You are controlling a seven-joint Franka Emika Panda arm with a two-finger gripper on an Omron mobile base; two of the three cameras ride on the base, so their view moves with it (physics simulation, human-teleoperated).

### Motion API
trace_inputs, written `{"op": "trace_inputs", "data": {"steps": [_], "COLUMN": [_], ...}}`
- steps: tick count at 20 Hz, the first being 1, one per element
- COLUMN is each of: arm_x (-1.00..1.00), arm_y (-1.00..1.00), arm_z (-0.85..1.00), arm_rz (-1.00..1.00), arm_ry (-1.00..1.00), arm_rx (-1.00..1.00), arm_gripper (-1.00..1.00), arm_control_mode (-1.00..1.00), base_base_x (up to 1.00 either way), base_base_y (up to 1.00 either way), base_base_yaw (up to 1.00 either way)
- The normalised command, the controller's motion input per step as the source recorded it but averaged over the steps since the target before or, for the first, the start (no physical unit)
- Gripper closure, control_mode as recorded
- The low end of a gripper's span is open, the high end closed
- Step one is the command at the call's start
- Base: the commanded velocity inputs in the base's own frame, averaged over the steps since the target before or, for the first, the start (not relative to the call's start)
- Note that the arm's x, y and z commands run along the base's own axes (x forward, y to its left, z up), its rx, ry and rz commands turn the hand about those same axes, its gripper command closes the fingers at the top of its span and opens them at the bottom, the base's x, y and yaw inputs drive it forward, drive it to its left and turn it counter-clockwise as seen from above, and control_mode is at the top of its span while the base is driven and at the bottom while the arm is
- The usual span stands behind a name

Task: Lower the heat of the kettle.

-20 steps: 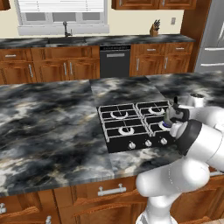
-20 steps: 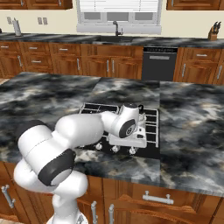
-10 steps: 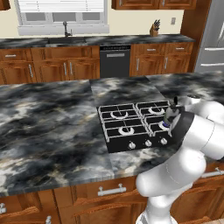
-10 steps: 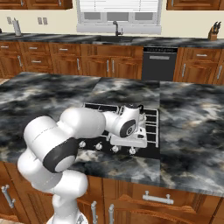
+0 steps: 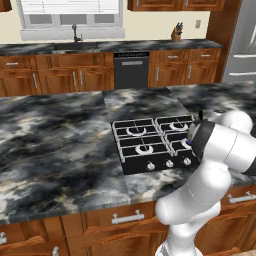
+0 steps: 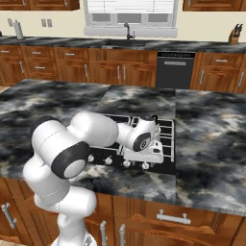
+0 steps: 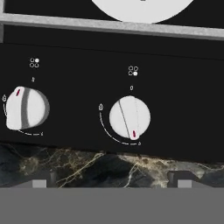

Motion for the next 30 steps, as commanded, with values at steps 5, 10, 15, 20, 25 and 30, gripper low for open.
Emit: {"op": "trace_inputs", "data": {"steps": [5, 10, 15, 20, 25, 30], "arm_x": [0.11, 0.07, 0.14, 0.13, 0.1, 0.08], "arm_y": [-0.04, -0.01, 0.0, 0.0, 0.0, -0.01], "arm_z": [-0.12, -0.12, -0.11, -0.07, -0.08, -0.11], "arm_rz": [0.0, 0.0, 0.0, 0.0, 0.0, 0.0], "arm_ry": [0.0, 0.0, 0.0, 0.0, 0.01, 0.0], "arm_rx": [0.0, 0.0, 0.0, 0.0, 0.0, 0.0], "arm_gripper": [-1.0, -1.0, -1.0, -1.0, -1.0, -1.0], "arm_control_mode": [-1.0, -1.0, -1.0, -1.0, -1.0, -1.0], "base_base_x": [0.0, 0.0, 0.0, 0.0, 0.0, 0.0], "base_base_y": [0.0, 0.0, 0.0, 0.0, 0.0, 0.0], "base_base_yaw": [0.0, 0.0, 0.0, 0.0, 0.0, 0.0]}}
